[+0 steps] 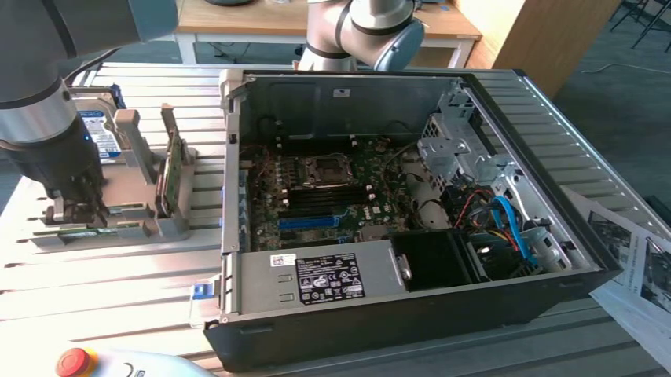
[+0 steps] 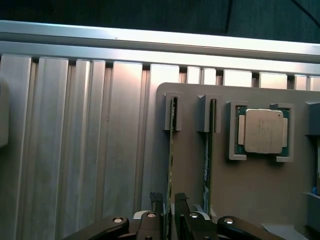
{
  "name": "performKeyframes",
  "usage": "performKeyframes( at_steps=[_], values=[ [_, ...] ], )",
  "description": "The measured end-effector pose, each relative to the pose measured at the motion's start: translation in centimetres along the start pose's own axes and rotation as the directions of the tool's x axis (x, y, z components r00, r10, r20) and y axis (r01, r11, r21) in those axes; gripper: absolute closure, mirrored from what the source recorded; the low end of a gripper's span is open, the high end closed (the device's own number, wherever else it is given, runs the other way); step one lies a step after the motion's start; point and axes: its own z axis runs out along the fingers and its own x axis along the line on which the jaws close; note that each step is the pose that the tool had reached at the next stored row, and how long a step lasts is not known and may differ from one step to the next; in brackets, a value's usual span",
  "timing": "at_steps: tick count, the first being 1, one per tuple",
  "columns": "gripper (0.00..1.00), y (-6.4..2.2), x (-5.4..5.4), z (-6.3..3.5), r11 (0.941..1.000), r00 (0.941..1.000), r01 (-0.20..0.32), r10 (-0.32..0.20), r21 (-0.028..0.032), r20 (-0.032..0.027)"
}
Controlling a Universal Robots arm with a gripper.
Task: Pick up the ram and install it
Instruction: 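Pick up the ram and move it above insertion slot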
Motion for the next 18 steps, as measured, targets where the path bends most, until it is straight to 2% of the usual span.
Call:
performKeyframes(
  at_steps=[5, 14, 18],
  values=[
    [0.76, 0.00, 0.00, 0.03, 1.0000, 1.0000, 0.007, -0.007, 0.0000, -0.0002],
    [0.76, -0.03, -0.01, 0.83, 1.0000, 1.0000, 0.007, -0.007, -0.0001, -0.0002],
    [0.76, -0.03, -0.01, 0.85, 1.0000, 1.0000, 0.007, -0.007, -0.0002, -0.0003]
  ],
)
